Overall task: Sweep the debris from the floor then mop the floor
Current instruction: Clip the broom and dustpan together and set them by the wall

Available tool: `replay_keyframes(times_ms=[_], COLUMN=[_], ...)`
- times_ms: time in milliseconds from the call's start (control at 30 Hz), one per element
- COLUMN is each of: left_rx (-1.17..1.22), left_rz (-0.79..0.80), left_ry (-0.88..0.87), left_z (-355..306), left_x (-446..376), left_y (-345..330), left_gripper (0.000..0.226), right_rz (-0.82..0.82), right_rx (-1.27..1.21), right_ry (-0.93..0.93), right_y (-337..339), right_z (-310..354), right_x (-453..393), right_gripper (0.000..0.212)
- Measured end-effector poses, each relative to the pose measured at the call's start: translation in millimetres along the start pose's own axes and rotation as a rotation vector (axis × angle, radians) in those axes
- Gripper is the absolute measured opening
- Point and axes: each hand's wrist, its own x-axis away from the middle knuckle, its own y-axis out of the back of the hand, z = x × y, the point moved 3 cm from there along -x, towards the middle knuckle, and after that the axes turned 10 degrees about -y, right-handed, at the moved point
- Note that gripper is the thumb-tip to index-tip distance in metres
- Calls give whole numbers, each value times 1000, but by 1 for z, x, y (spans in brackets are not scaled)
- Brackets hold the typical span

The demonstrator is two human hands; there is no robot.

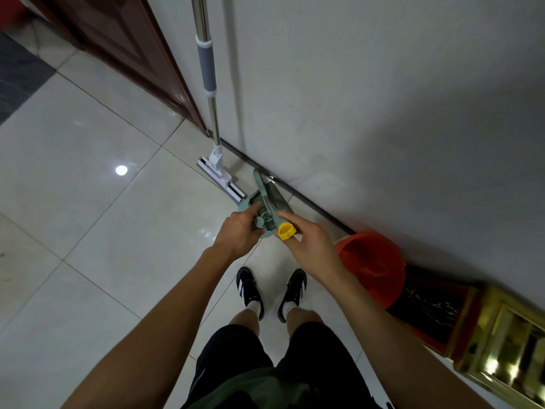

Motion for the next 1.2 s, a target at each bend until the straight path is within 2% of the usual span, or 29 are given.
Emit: replay_keyframes(times_ms=[167,433,600,867,967,1200], left_rx=[11,-28,-36,-25,3,49], left_rz=[10,14,-4,24,-23,-50], left_ry=[-36,57,50,-6,-44,-96], left_z=[-1,-3,-5,-11,-7,7], left_x=[-6,-23,-21,-19,-14,-15], left_y=[4,16,14,10,15,18], left_gripper=[67,65,68,58,57,67], right_rz=[4,47,94,88,79,45], right_rx=[-31,-53,-15,-39,-60,-21], right_ry=[-3,100,105,103,84,73], right_y=[2,13,11,7,3,1], right_z=[4,7,10,18,21,25], right_x=[-7,-33,-46,-47,-46,-47], right_gripper=[45,45,43,47,49,48])
